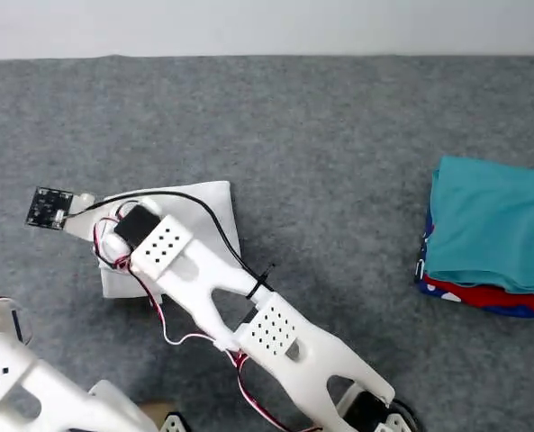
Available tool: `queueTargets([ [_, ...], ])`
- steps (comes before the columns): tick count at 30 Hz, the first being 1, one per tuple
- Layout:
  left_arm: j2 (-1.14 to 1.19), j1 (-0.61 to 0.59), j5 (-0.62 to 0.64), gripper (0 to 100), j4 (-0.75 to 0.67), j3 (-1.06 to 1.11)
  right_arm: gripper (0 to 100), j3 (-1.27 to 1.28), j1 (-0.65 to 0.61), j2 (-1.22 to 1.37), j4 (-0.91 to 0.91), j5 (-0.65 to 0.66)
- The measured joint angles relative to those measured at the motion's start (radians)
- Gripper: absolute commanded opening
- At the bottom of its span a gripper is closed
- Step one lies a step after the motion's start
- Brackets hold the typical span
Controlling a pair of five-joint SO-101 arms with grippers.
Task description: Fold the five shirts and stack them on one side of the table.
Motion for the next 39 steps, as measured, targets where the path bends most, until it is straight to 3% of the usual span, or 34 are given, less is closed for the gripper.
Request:
queueTargets([
  [10,0.000,0.000,0.000,1,0.000,0.000,1.1,-0.276,0.072,-0.002,0.305,0.000],
  [14,0.000,0.000,0.000,1,0.000,0.000,6.1,-0.250,0.137,-0.006,0.318,-0.126],
  [24,0.000,0.000,0.000,1,0.000,0.000,24.6,0.066,0.269,-0.187,0.319,-0.555],
  [31,0.000,0.000,0.000,1,0.000,0.009,33.6,0.345,0.267,-0.311,0.319,-0.683],
  [39,0.000,0.000,0.000,1,0.000,0.041,33.9,0.448,0.218,-0.316,0.319,-0.773],
])
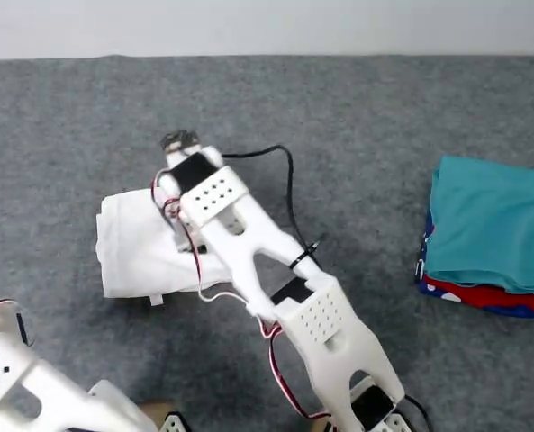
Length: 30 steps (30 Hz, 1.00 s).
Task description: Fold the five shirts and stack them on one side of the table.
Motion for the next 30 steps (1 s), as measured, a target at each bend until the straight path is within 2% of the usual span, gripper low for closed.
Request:
queueTargets([
  [10,0.000,0.000,0.000,1,0.000,0.000,33.9,0.192,-0.015,0.000,0.000,-0.002],
  [23,0.000,0.000,0.000,1,0.000,0.000,33.9,0.193,-0.026,-0.068,-0.002,-0.002],
  [30,0.000,0.000,0.000,1,0.000,0.000,33.9,0.193,-0.028,-0.068,-0.120,-0.008],
])
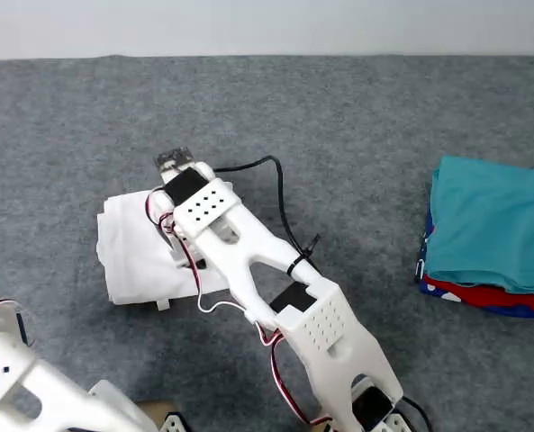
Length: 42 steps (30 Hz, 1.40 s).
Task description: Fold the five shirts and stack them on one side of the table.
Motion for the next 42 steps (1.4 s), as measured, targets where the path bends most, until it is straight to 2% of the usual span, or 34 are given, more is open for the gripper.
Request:
queueTargets([
  [8,0.000,0.000,0.000,1,0.000,0.000,32.2,0.000,-0.003,0.101,-0.071,0.000],
  [16,0.000,0.000,0.000,1,0.000,0.000,1.4,-0.037,-0.008,0.140,-0.063,0.012],
  [25,0.000,0.000,0.000,1,0.000,0.000,1.0,-0.063,0.021,0.137,0.028,0.133],
  [30,0.000,0.000,0.000,1,0.000,0.000,1.0,-0.080,0.069,0.094,0.117,0.333],
  [36,0.000,0.000,0.000,1,0.000,0.000,1.0,-0.080,0.256,-0.011,0.117,0.623],
  [42,0.000,0.000,0.000,1,0.000,0.000,1.0,-0.080,0.488,-0.014,0.106,1.109],
])
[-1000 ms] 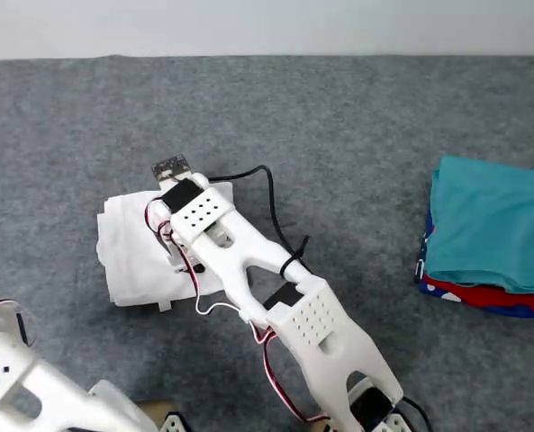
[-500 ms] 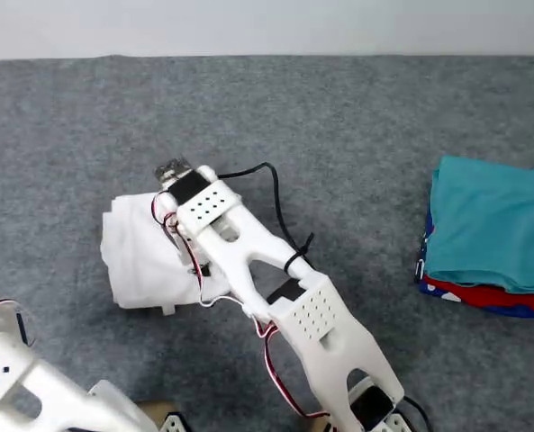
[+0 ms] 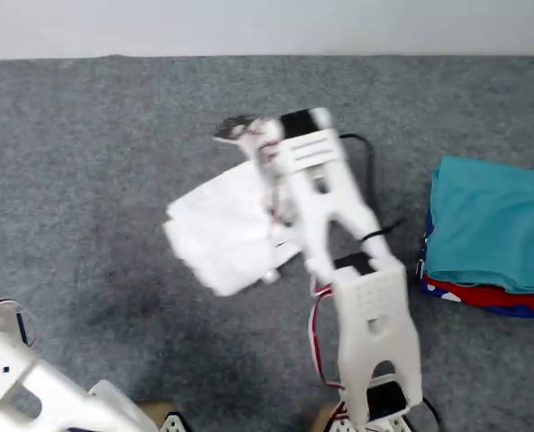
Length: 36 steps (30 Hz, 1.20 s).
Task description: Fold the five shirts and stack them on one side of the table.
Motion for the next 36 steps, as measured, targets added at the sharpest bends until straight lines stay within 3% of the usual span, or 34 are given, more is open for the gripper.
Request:
queueTargets([
  [4,0.000,0.000,0.000,1,0.000,0.000,1.0,0.000,0.138,0.011,-0.123,0.344],
  [8,0.000,0.000,0.000,1,0.000,0.000,1.5,0.002,0.183,0.051,-0.288,0.577],
  [11,0.000,0.000,0.000,1,0.000,0.000,3.1,0.002,0.175,0.081,-0.356,0.631],
  [15,0.000,0.000,0.000,1,0.000,0.000,15.2,0.002,0.141,0.091,-0.373,0.637],
  [18,0.000,0.000,0.000,1,0.000,0.000,21.3,0.002,0.120,0.091,-0.373,0.519],
  [26,0.000,0.000,0.000,1,0.000,0.000,20.6,-0.120,0.115,0.017,-0.239,0.135],
  [32,0.000,0.000,0.000,1,0.000,0.000,0.4,-0.161,0.037,-0.017,-0.028,-0.186],
  [36,0.000,0.000,0.000,1,0.000,0.000,0.8,-0.161,-0.031,-0.008,0.008,-0.348],
])
